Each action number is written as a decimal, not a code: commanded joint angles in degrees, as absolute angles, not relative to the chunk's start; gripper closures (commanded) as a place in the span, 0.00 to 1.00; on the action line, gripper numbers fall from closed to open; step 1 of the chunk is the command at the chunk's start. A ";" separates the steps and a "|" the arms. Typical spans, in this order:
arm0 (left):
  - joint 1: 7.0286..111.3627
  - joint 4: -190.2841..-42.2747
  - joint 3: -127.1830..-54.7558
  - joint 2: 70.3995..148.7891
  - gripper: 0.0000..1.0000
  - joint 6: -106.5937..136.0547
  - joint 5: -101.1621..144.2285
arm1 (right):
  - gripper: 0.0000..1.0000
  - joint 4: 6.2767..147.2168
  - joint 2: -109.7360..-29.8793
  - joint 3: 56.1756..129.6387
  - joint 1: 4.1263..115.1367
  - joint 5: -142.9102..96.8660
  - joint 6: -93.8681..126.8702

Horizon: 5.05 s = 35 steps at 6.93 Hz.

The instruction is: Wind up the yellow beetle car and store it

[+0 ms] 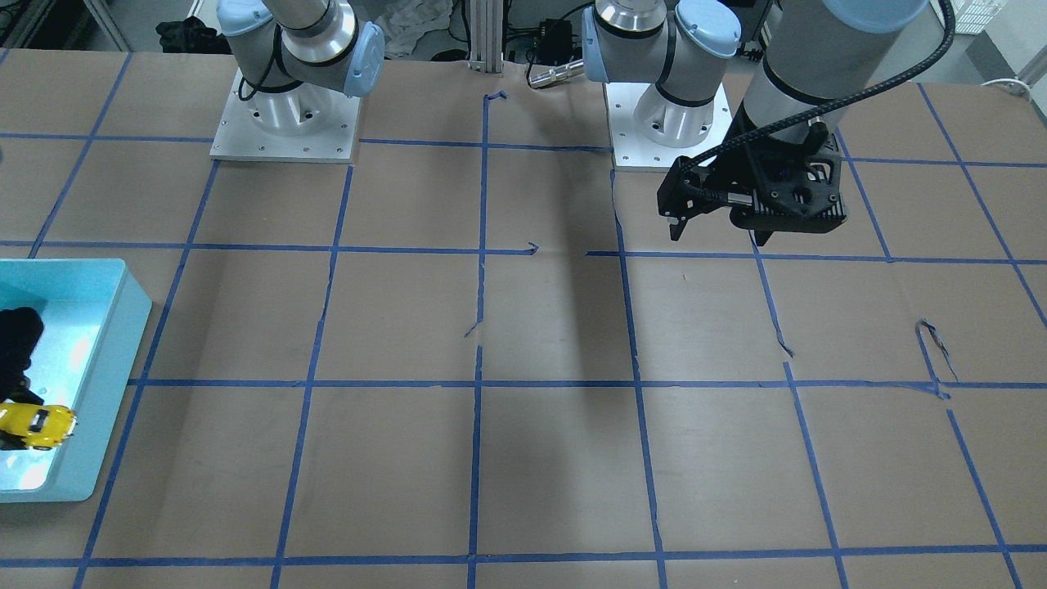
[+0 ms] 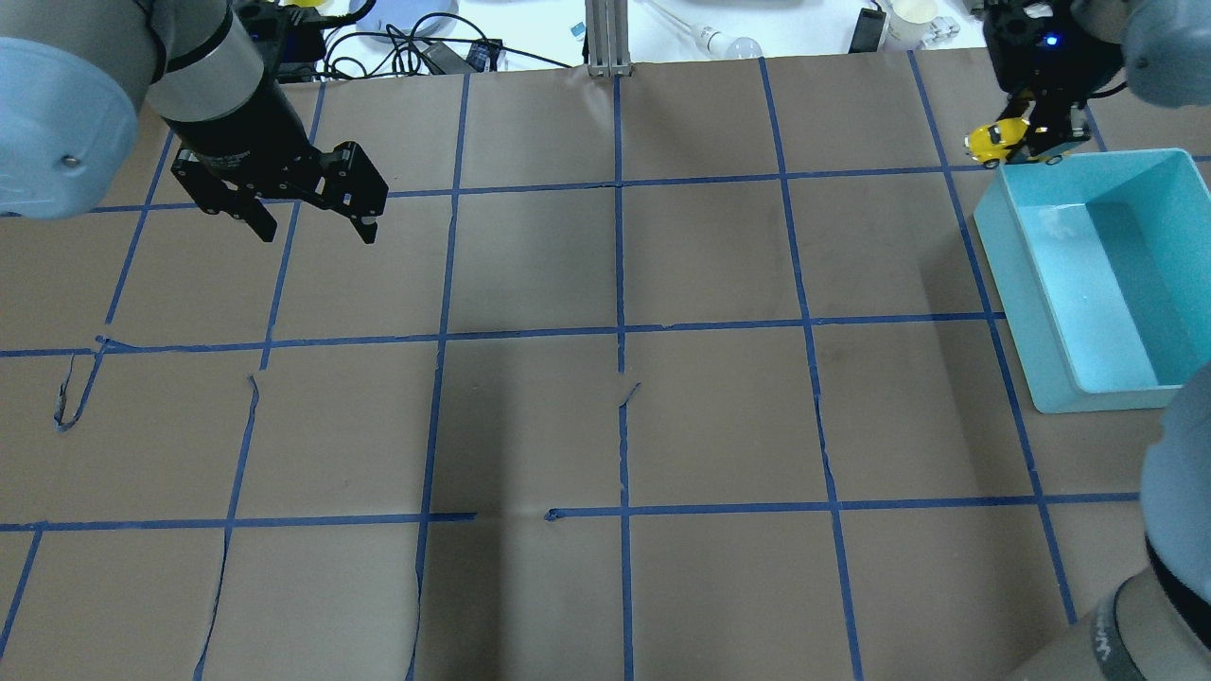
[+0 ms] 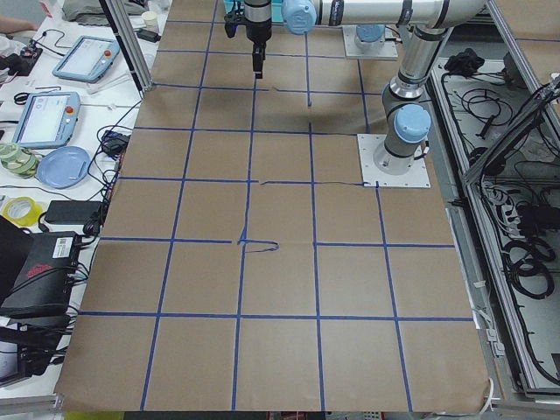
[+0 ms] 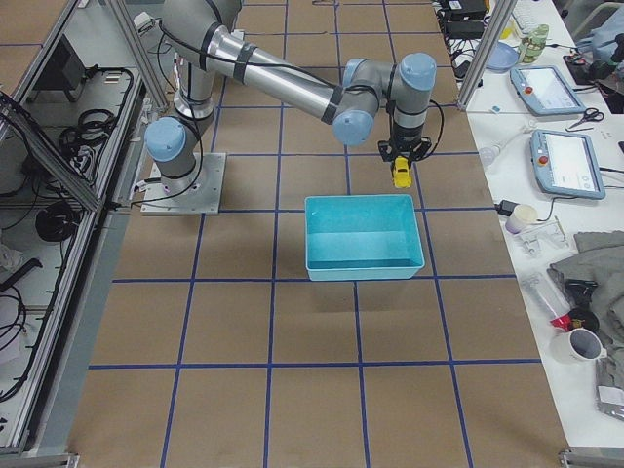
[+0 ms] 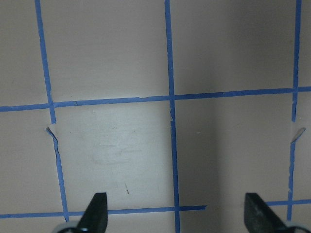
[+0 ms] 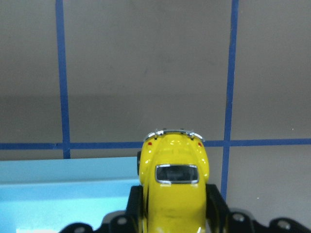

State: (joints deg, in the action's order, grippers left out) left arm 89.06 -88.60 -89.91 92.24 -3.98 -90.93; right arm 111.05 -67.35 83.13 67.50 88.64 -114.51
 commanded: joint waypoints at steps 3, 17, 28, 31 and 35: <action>89.38 -87.10 -90.53 92.63 0.00 -3.26 -91.23 | 0.96 127.74 -65.40 98.40 55.72 87.01 -135.78; 88.33 -87.19 -90.35 91.85 0.00 -4.83 -90.35 | 0.00 107.21 -78.83 88.20 59.57 85.52 -126.09; 88.42 -86.84 -90.88 91.14 0.00 -7.73 -91.23 | 0.00 89.74 -85.08 79.45 87.52 86.57 -33.19; 87.98 -86.92 -90.79 91.06 0.00 -8.52 -91.23 | 0.00 89.65 -85.08 79.63 91.05 91.23 -11.24; 88.15 -87.54 -90.00 91.06 0.00 -9.14 -91.49 | 0.00 90.52 -89.27 86.18 90.97 90.44 -0.18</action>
State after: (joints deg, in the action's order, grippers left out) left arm 88.13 -87.34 -90.03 91.11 -9.16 -91.43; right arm 89.82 -86.61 82.31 91.02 90.65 -1.06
